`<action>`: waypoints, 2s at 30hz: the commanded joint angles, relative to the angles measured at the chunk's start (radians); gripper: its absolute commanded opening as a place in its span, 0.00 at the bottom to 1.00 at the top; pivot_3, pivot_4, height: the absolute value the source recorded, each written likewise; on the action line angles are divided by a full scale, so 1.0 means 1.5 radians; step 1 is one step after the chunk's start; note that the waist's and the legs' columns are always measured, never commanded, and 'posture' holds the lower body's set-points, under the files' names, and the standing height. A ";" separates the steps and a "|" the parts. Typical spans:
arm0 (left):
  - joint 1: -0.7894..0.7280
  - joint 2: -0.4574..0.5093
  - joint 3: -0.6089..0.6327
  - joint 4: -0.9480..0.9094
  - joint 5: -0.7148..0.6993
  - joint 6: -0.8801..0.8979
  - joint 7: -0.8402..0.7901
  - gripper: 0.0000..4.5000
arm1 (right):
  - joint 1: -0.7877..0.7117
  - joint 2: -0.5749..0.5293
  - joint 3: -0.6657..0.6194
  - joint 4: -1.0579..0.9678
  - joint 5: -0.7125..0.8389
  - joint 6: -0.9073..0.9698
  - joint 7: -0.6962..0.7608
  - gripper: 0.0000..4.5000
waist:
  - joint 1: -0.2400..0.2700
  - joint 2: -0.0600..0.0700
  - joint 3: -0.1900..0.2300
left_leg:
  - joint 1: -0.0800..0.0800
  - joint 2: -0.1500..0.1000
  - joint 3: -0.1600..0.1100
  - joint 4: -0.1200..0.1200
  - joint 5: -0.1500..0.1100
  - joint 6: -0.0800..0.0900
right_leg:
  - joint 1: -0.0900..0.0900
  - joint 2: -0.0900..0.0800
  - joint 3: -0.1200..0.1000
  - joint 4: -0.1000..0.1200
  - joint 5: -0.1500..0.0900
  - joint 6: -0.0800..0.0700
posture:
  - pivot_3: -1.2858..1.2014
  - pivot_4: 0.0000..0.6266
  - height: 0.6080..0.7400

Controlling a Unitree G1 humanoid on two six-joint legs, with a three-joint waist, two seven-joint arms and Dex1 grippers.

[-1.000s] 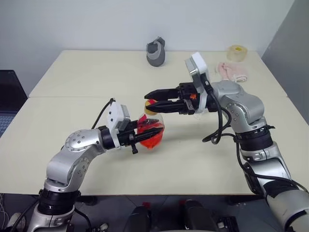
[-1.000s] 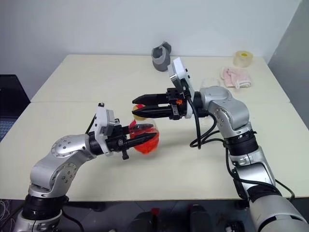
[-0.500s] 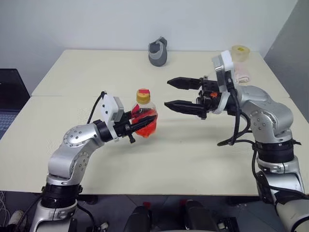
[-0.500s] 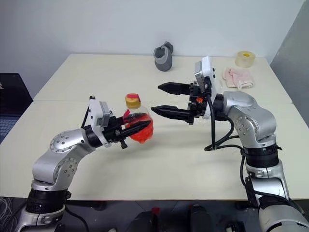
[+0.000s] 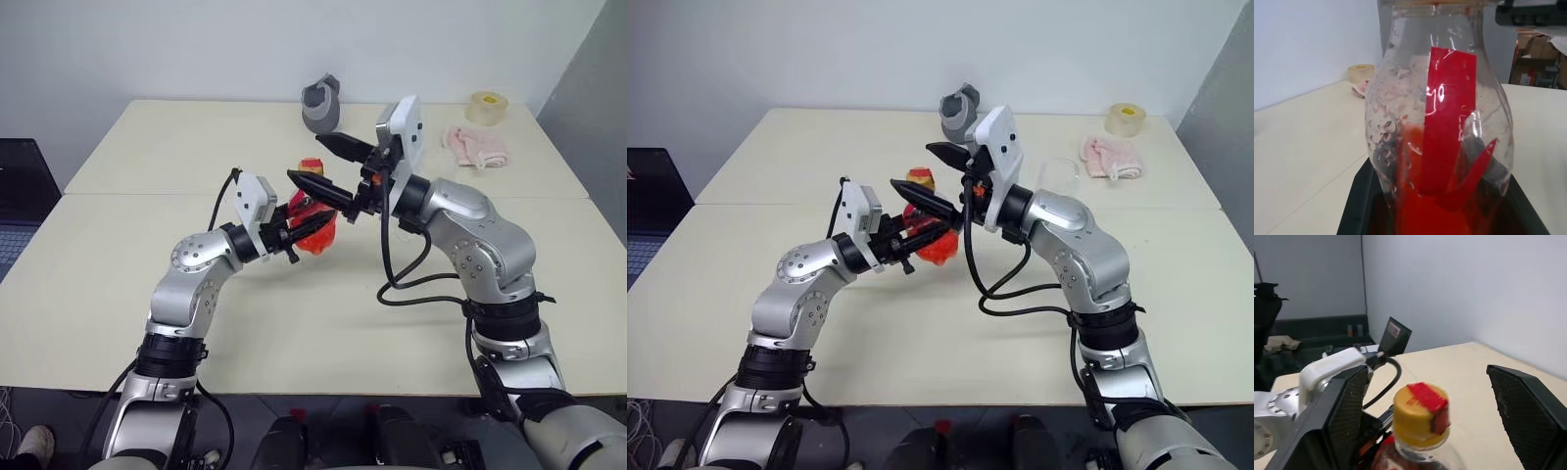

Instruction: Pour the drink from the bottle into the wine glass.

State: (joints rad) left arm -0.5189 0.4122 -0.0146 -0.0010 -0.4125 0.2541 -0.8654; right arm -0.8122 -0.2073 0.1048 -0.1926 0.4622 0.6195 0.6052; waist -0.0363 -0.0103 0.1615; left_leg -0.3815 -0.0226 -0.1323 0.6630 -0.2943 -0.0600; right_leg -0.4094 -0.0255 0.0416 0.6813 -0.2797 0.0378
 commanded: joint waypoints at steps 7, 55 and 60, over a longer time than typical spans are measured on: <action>-0.019 0.001 0.007 -0.013 0.002 -0.016 -0.011 0.29 | -0.031 -0.004 0.012 0.030 -0.053 -0.049 -0.004 0.92 | -0.005 0.000 0.000 | 0.000 0.000 0.000 0.000 0.000 0.000 | 0.000 0.000 0.000 0.000 0.000 0.000 | 0.52 0.24 1.00; -0.028 -0.017 0.009 -0.018 0.007 -0.006 -0.022 0.29 | -0.066 -0.010 0.003 0.124 -0.061 -0.096 0.058 0.92 | -0.013 0.000 0.000 | 0.000 0.000 0.000 0.000 0.000 0.000 | 0.000 0.001 0.000 0.000 0.000 0.000 | 0.52 0.24 1.00; -0.018 -0.013 0.009 -0.027 0.003 -0.003 -0.020 0.29 | -0.056 -0.019 -0.012 0.113 -0.056 -0.089 0.059 0.92 | -0.014 0.000 0.000 | 0.000 0.000 0.000 0.000 0.000 0.000 | 0.000 0.001 0.000 0.000 0.000 0.000 | 0.52 0.24 1.00</action>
State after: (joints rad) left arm -0.5439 0.3888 -0.0116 0.0109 -0.3918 0.2724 -0.8858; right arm -0.8861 -0.2195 0.1276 0.0015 0.3769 0.4978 0.7094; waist -0.0566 -0.0103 0.1615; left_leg -0.3818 -0.0222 -0.1329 0.6628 -0.2944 -0.0599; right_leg -0.4096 -0.0247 0.0415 0.6816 -0.2797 0.0378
